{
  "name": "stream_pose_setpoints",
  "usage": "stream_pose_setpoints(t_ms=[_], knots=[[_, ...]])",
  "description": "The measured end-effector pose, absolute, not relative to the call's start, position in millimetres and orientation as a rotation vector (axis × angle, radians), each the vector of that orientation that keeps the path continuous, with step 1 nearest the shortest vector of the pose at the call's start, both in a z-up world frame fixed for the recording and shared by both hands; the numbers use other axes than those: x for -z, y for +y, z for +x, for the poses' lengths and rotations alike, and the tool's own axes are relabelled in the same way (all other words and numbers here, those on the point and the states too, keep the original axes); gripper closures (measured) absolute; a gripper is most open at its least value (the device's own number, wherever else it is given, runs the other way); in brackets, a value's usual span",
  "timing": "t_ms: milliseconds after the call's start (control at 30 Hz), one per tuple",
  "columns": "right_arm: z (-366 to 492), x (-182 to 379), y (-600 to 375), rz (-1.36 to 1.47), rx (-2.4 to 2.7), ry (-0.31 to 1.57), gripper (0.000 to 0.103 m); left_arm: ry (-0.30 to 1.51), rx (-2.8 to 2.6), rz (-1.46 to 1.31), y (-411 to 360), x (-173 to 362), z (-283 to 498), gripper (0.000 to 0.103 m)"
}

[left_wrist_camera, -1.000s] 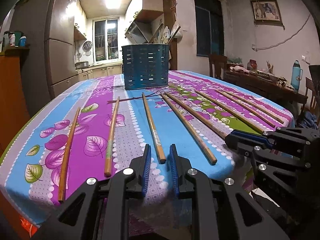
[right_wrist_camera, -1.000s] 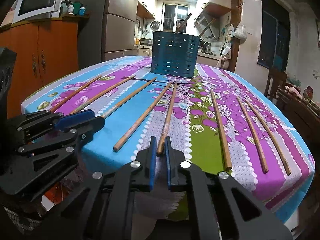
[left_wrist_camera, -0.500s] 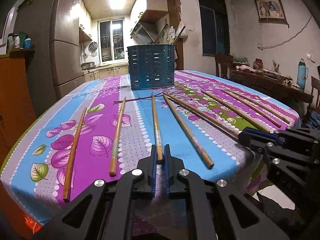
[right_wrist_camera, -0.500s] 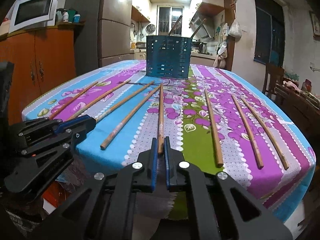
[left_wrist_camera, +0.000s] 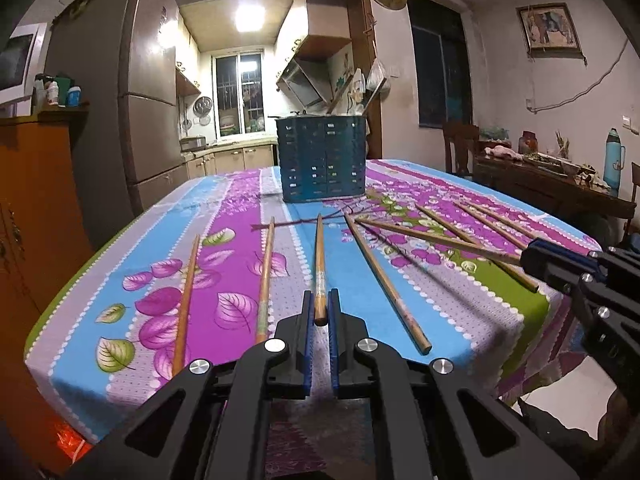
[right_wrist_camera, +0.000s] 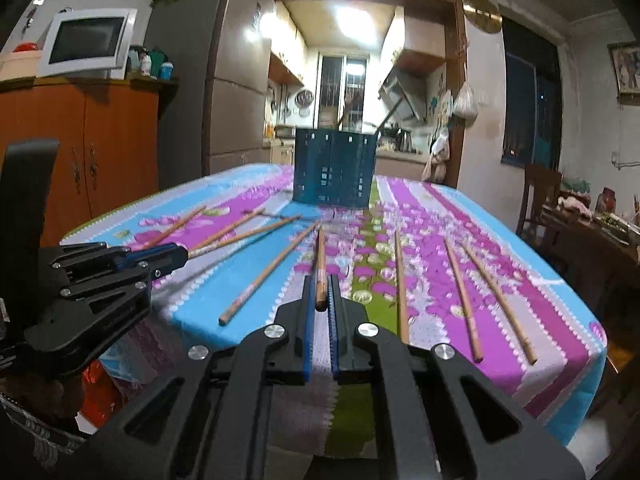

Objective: Organize utensils
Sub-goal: 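Close the left tool on another chopstick while the right tool grasps one too, then carry the left tool's chopstick above the blue holder while the right tool carries its chopstick there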

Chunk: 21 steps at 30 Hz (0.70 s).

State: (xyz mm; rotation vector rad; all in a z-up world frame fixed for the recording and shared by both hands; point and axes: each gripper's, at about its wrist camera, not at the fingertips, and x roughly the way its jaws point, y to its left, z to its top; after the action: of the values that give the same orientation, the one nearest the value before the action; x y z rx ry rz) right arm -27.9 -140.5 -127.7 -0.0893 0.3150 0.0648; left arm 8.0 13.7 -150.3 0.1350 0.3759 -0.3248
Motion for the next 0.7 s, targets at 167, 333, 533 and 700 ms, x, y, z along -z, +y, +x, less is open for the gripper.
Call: stream_pose_setpoints(t_ms=[167,333,533,700], knots=[[-33.2,113.9,-144.0,-0.098,-0.065,0.243,0.098,0.332,0.32,0.127,16.9,133.6,1.6,0.095],[-39.3,97.7,-141.6,-0.161,-0.038,0.159,0.098,0.276,0.325,0.122,18.1,110.9,-4.3,0.095],[-35.9,72.4,-142.2,-0.203,-0.027,0.082,0.098,0.242,0.339,0.111,20.4,81.4,-0.2,0.095],[-26.3,50.1,-150.0,-0.199,-0.043,0.067,0.098,0.257,0.357,0.078,25.5,54.5,11.7,0.095]])
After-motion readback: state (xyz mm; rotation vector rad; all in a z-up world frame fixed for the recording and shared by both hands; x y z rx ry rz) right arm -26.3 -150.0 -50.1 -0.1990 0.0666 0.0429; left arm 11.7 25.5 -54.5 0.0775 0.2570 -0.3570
